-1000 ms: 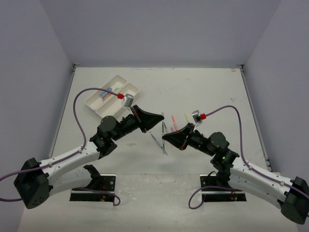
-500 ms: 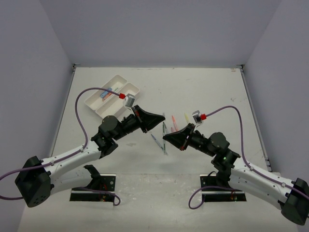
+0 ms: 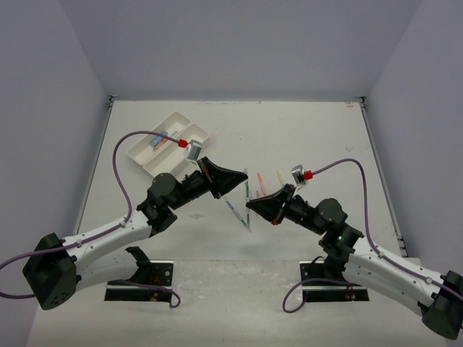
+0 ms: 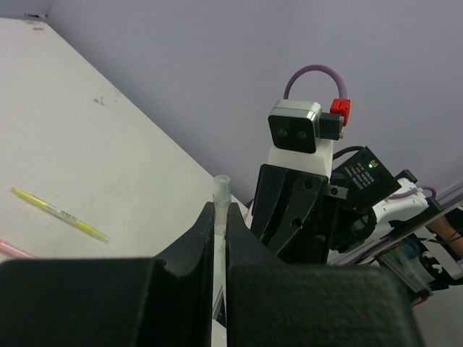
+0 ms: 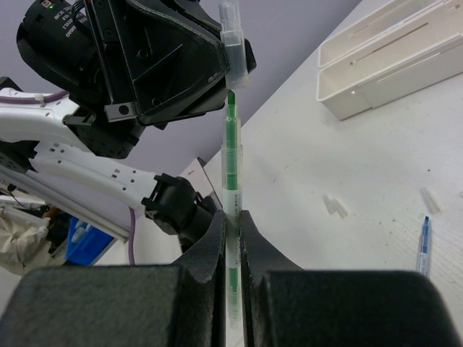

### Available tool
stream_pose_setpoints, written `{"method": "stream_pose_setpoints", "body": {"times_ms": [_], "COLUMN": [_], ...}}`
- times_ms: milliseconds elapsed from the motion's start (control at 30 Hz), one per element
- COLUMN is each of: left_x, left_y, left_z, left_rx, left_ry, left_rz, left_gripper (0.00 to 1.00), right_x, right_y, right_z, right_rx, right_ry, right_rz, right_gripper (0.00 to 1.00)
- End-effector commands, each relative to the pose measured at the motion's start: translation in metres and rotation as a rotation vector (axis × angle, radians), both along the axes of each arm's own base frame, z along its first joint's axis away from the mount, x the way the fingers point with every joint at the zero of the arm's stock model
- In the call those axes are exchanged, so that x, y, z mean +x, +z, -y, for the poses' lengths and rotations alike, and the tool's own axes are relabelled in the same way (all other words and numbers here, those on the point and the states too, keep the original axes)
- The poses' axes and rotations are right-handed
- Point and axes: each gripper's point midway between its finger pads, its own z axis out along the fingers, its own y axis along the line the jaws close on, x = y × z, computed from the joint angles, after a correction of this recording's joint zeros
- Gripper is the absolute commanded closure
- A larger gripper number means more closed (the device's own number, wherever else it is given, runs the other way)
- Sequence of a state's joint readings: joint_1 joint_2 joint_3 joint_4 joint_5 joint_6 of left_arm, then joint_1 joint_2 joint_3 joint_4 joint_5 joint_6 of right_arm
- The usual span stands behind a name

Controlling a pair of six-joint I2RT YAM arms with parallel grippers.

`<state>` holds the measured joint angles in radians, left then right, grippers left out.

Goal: Sort the stationery into containers
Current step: Close the pen cap on the pen.

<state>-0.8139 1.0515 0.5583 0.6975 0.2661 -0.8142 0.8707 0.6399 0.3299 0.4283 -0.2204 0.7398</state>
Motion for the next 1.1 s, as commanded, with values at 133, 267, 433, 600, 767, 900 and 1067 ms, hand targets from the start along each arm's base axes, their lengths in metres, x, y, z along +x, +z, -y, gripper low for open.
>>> {"method": "stream_pose_setpoints", "body": {"times_ms": [133,267,433,600,767,900,1067], "left_x": [-0.009,-0.011,-0.013,-0.020,-0.025,-0.028,-0.031], "left_y": [0.008,0.006,0.002,-0.005,-0.012,-0.018,-0.025], "left_z": [0.002,0.002,0.002,0.007,0.006,0.007,0.004], "left_rx": [-0.045,-0.043,-0.036,-0.023,0.015,0.054,0.085], "left_ry": [-0.049,-0.057,-0.066,-0.117,-0.143,-0.160,-0.163], "left_rz": [0.028,0.027,0.022,0.010,0.007,0.001,-0.019], "left_gripper": [1.00,1.00,1.00,1.00,1.00,1.00,1.00], "right_x": [0.006,0.006,0.006,0.013,0.022,0.028,0.034], "right_y": [0.029,0.032,0.036,0.043,0.060,0.072,0.093], "right_z": [0.001,0.001,0.003,0.006,0.008,0.012,0.017], "right_rx": [0.034,0.037,0.037,0.017,-0.025,-0.047,-0.061], "right_ry": [-0.035,-0.035,-0.043,-0.079,-0.122,-0.154,-0.193], "right_rz": [0.052,0.056,0.066,0.092,0.178,0.234,0.303], "right_gripper": [1.00,1.00,1.00,1.00,1.00,1.00,1.00]}}
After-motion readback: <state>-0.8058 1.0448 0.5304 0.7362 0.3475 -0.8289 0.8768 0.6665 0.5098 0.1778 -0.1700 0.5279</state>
